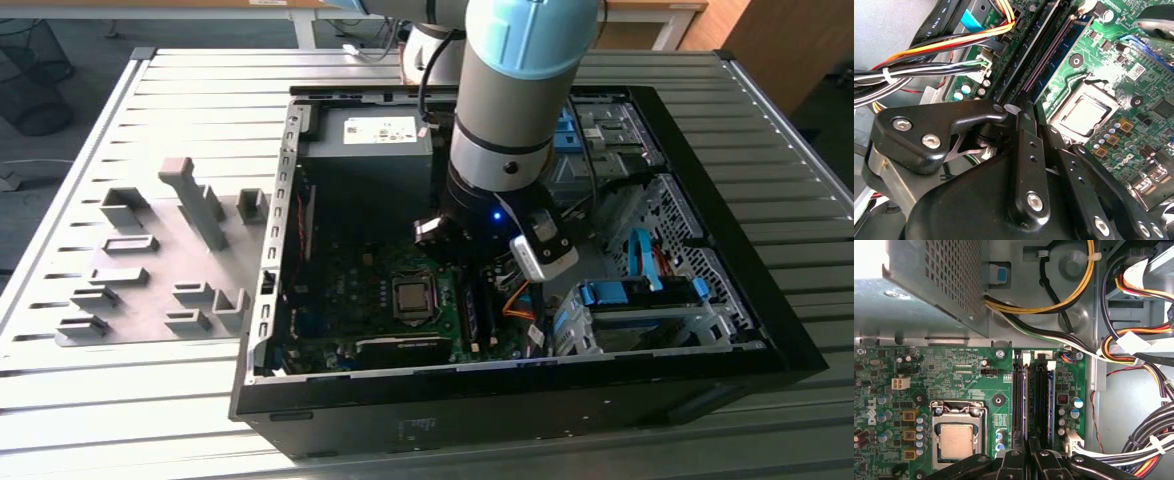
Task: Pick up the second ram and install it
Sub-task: 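Insert the second ram into the second slot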
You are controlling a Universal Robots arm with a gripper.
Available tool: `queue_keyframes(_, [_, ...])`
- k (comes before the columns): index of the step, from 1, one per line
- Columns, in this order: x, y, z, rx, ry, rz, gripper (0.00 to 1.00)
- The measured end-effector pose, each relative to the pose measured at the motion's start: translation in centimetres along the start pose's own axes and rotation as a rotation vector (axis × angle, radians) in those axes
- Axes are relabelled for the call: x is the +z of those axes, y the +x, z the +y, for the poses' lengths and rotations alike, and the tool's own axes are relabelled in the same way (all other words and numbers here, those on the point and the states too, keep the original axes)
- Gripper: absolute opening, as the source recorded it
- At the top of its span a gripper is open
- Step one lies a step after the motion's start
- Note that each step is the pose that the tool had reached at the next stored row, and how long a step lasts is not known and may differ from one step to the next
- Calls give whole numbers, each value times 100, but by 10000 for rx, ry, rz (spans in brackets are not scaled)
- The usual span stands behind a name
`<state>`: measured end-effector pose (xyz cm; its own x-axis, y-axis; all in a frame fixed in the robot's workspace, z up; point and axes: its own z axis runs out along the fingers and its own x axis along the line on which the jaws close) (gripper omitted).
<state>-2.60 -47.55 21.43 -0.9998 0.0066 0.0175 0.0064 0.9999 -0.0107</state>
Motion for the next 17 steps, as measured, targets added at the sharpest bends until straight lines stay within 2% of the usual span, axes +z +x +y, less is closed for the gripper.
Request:
queue_keyframes(13, [2, -11, -12, 183, -7, 2, 14])
queue_keyframes(17, [45, -11, -11, 185, -8, 2, 14])
